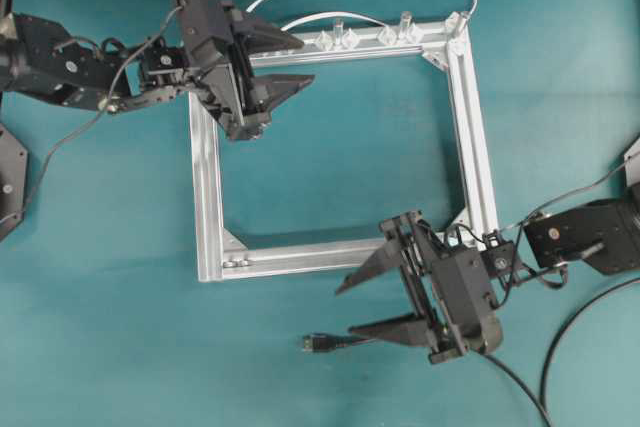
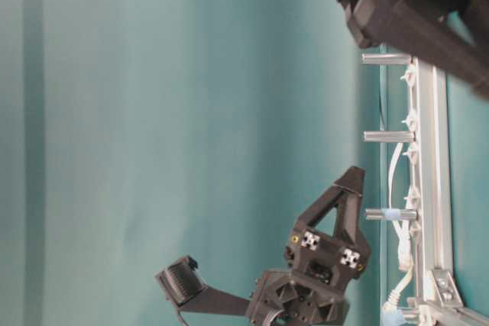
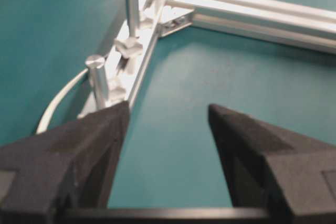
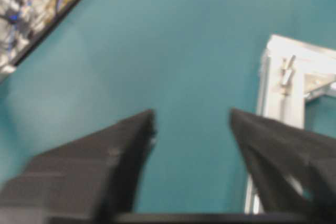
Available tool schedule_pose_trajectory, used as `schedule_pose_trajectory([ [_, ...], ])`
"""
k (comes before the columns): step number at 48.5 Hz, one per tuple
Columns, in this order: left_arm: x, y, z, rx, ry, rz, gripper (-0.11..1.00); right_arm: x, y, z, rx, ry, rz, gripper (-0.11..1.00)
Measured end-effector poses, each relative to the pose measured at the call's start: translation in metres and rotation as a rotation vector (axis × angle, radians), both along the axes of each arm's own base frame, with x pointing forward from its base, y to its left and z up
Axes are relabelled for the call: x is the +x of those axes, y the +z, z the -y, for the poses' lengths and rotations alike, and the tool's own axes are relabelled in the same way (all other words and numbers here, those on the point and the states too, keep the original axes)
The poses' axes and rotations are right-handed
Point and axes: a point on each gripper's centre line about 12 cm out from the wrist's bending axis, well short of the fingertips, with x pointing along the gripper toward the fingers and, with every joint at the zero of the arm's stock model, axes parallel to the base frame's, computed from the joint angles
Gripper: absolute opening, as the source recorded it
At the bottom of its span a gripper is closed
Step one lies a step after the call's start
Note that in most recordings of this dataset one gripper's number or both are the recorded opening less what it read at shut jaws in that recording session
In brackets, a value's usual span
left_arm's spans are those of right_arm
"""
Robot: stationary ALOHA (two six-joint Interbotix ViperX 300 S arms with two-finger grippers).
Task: Insert the wire through the string loop located on the right side.
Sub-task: 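Move the right gripper down over the black USB cable plug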
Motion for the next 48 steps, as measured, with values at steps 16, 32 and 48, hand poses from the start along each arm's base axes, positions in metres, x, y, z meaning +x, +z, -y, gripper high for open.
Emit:
schedule_pose_trajectory([
  [16, -0.013, 0.007, 0.004, -0.002, -0.001, -0.003, 0.74, -0.006, 0.0, -0.006, 0.116, -0.125, -0.015, 0.82],
  [32, -0.027, 0.002, 0.021, -0.011, -0.037, -0.026, 0.75, -0.01, -0.013, -0.018, 0.188, -0.216, -0.042, 0.82],
  [48, -0.038, 0.004, 0.024, -0.011, -0.04, -0.026, 0.75, -0.001, -0.032, -0.038, 0.136, -0.237, -0.066, 0.82],
])
